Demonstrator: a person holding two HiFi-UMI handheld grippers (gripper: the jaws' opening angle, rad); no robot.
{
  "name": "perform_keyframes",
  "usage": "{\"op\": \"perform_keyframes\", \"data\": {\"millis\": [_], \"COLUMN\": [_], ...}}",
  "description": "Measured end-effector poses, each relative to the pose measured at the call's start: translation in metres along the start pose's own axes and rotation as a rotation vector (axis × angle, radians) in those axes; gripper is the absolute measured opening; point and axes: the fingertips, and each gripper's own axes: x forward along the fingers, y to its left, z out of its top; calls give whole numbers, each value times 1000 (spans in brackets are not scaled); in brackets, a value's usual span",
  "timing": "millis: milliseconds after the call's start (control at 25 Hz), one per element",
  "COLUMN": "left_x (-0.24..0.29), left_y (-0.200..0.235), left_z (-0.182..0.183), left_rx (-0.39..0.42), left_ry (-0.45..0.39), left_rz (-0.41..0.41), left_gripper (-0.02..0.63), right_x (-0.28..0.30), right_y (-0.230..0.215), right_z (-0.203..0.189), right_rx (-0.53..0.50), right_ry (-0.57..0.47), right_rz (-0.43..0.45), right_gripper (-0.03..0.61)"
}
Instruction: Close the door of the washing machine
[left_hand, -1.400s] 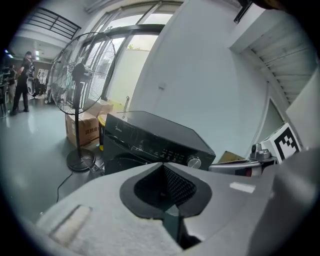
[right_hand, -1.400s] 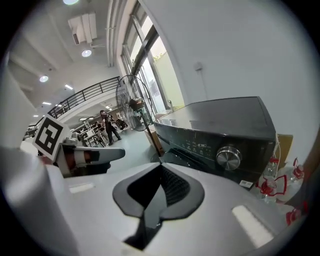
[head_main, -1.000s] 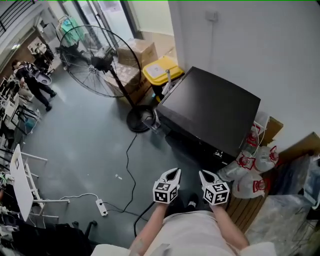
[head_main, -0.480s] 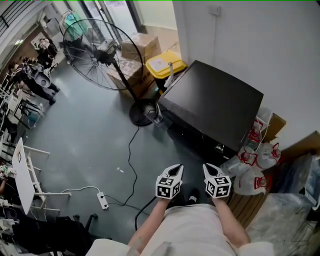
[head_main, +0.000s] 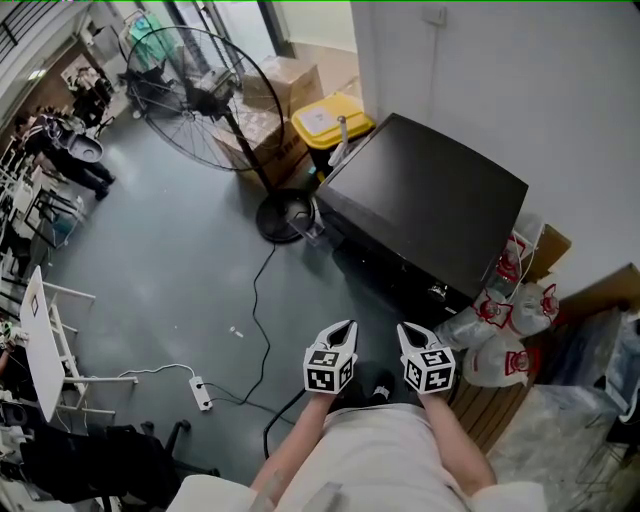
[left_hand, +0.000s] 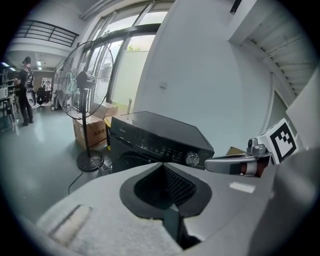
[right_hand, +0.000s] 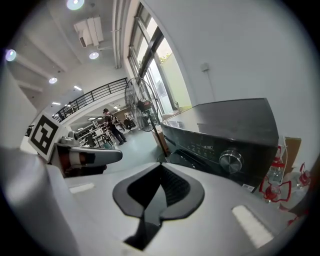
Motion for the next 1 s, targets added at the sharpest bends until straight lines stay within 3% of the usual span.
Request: {"op": "perform_keyframes", "data": {"millis": [1000], "left_x": [-7], "left_y": [6], "left_z": [-20], "left_rx": [-28], "left_ry": [45], "left_rz": [12], "left_gripper": [6], "right_x": [-4], "right_y": [-2], "right_z": [-9], "right_rx": [11], "right_ry": [14], "right_rz": [-6], "right_gripper": [2]}}
